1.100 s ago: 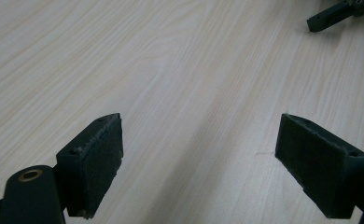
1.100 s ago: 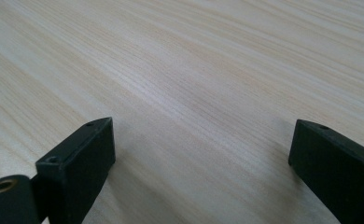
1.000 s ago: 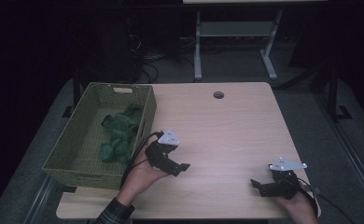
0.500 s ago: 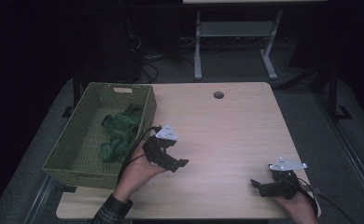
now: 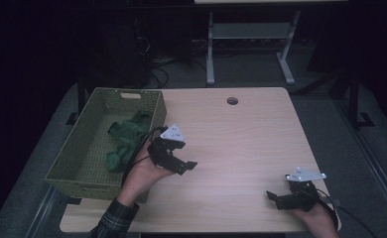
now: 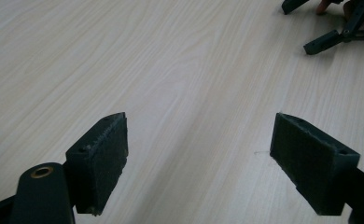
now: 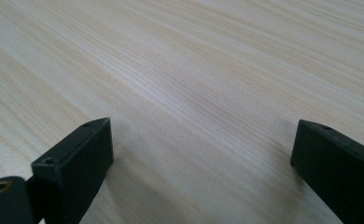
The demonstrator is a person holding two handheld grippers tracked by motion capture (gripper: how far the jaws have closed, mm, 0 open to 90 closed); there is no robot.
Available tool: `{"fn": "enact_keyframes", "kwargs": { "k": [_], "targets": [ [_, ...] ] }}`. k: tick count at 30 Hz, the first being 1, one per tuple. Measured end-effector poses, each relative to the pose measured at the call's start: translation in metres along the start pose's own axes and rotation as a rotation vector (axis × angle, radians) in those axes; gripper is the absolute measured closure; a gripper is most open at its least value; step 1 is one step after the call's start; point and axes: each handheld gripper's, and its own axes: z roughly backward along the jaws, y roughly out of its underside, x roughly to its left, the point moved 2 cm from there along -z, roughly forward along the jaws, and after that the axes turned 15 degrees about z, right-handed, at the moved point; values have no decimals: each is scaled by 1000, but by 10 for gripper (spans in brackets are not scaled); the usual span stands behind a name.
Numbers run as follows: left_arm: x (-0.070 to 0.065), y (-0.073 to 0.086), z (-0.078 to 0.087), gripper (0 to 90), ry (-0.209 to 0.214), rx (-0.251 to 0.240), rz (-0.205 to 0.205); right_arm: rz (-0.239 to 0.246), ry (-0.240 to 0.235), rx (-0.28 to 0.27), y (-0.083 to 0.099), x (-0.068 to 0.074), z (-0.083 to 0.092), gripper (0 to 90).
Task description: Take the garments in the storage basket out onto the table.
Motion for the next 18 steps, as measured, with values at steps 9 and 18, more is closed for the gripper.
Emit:
{"fn": "enact_keyframes", "kwargs": {
  "k": [9, 18],
  "targets": [
    [10, -3, 9, 206, -7, -4, 0, 2, -3, 1, 0, 0, 0, 49],
    [23, 2, 23, 224, -37, -1, 18, 2, -5, 0, 0, 0, 0, 44]
  ]
}}
